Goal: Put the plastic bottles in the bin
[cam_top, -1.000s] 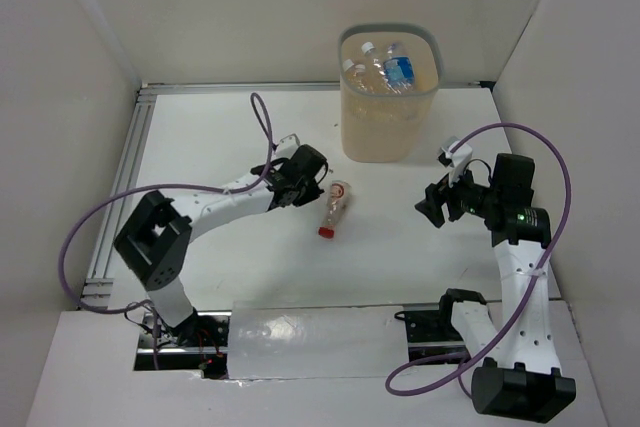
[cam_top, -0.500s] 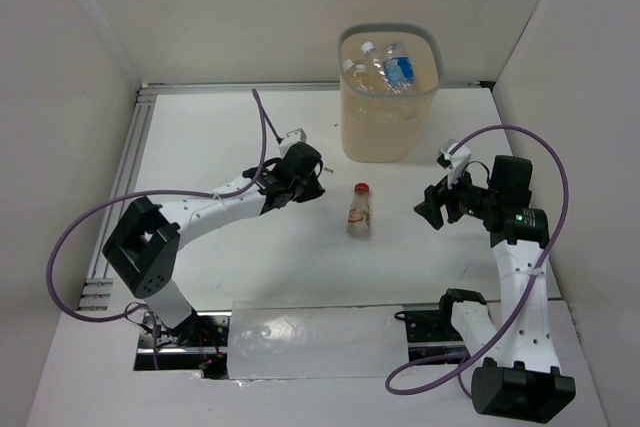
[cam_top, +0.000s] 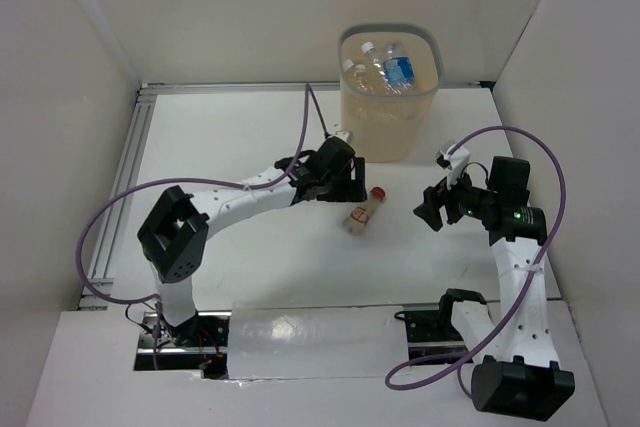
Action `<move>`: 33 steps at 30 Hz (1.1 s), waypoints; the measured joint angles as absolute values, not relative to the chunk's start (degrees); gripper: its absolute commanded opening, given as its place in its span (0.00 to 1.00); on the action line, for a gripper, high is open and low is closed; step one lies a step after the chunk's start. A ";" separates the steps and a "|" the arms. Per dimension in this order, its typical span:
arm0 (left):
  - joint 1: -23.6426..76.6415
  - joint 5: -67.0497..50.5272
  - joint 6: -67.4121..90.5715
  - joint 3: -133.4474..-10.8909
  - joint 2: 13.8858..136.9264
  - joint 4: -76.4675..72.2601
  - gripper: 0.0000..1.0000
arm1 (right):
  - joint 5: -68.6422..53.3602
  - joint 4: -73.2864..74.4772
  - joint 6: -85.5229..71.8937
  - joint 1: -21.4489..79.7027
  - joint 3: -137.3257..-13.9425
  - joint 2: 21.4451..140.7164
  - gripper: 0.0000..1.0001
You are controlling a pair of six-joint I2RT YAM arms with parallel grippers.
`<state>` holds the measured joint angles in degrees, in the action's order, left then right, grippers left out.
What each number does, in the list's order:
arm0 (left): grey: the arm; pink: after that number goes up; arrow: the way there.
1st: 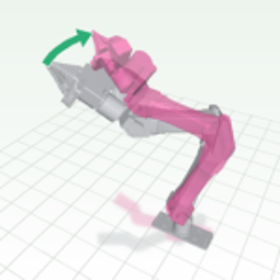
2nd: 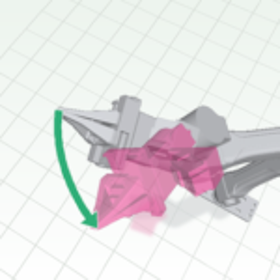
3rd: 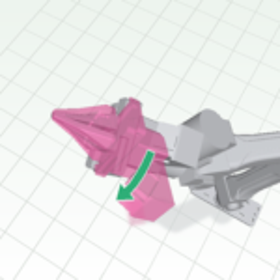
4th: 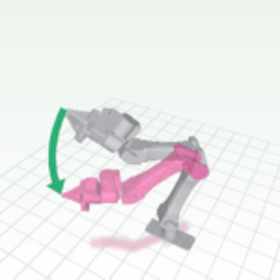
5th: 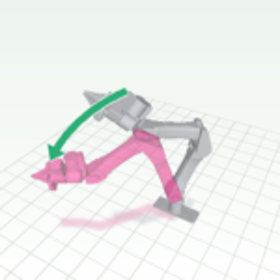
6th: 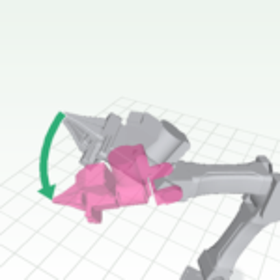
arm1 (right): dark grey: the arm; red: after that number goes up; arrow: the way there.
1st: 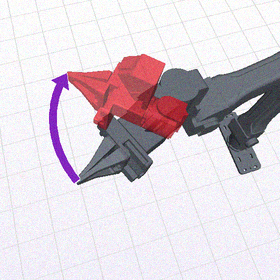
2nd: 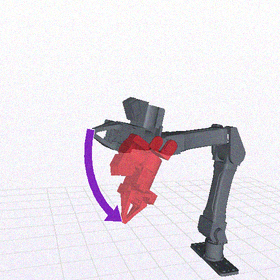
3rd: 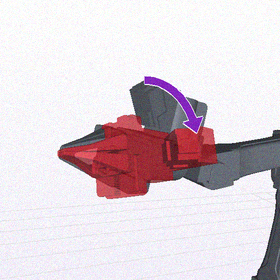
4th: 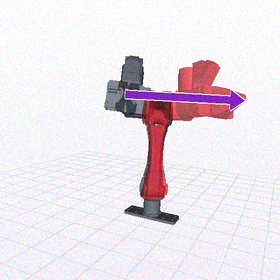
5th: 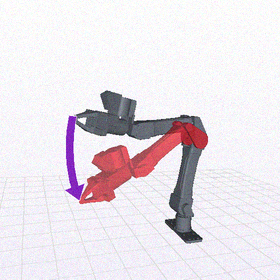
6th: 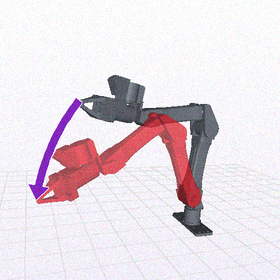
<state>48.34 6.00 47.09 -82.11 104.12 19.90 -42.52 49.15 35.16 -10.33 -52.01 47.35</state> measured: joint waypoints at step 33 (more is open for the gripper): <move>51.35 12.21 34.72 -88.79 119.61 27.00 0.05 | -41.74 49.10 34.98 -10.92 -51.59 47.79 0.75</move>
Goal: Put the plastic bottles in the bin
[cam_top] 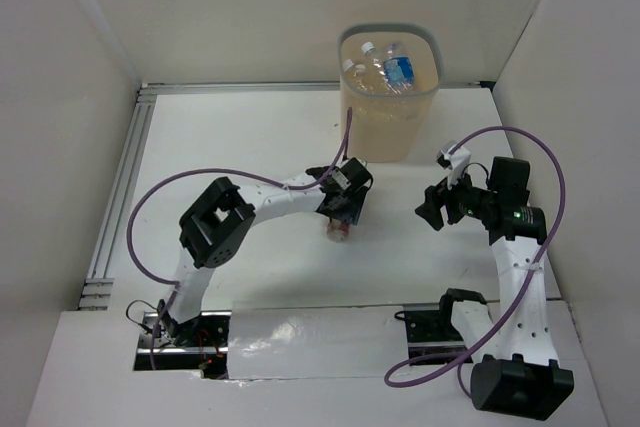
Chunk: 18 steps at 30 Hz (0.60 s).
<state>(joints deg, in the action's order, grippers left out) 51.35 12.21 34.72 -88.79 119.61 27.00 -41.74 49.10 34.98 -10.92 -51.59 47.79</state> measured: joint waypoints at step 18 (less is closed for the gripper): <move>49.67 0.86 28.16 -99.50 95.92 20.32 0.00 | -41.41 48.93 34.35 -10.92 -50.96 47.75 0.25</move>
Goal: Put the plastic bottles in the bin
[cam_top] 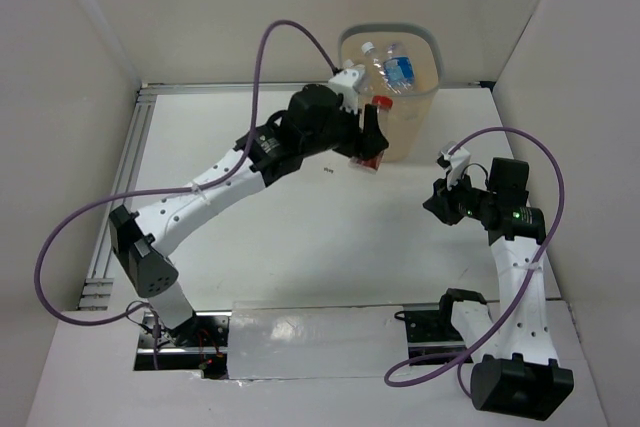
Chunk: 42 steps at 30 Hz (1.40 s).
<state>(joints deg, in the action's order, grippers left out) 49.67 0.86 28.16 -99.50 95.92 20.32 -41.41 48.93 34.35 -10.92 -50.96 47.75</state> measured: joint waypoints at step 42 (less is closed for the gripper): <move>41.80 -0.10 31.53 -87.22 79.72 -2.85 1.00 | -39.35 45.89 26.11 -11.51 -50.98 48.97 1.00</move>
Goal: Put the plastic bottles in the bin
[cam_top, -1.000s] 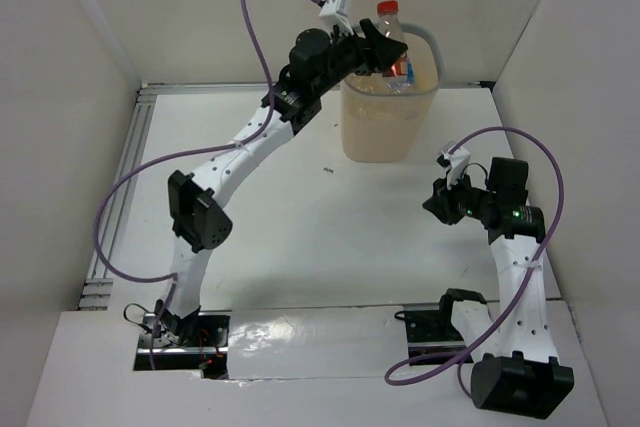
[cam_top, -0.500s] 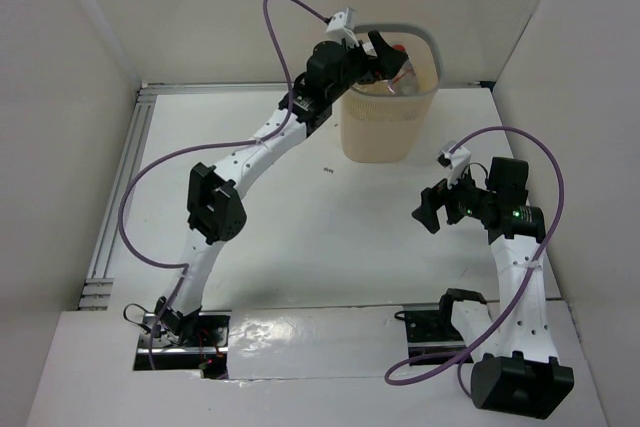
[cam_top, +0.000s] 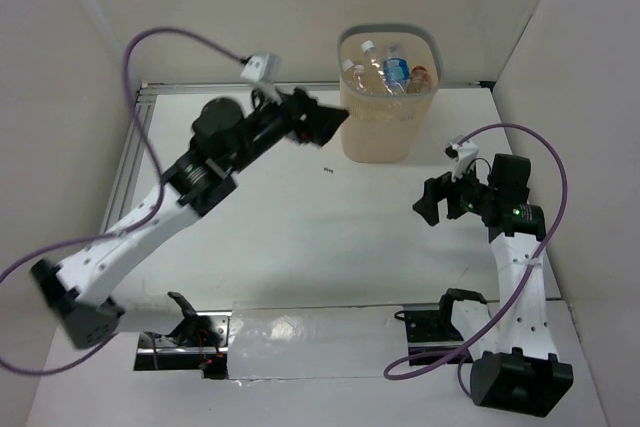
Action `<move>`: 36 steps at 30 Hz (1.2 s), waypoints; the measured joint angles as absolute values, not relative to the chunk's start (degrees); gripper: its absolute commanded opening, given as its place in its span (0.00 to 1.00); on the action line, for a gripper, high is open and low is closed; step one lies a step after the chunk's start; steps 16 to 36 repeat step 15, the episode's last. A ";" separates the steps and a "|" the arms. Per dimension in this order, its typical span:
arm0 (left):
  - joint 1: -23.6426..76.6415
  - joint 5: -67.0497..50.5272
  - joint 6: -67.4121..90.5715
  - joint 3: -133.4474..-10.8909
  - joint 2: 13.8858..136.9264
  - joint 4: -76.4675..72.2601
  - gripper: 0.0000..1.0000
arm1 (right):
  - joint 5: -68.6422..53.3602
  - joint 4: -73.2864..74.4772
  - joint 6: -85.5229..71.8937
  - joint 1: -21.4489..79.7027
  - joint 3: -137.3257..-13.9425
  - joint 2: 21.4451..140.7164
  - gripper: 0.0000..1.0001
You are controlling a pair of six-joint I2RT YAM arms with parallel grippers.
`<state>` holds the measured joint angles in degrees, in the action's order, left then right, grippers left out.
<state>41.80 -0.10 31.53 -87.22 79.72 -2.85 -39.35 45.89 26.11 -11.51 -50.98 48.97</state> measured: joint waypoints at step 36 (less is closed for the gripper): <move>43.13 9.91 36.93 -41.19 40.75 17.15 1.00 | -28.34 40.23 13.30 -12.64 -52.16 48.93 1.00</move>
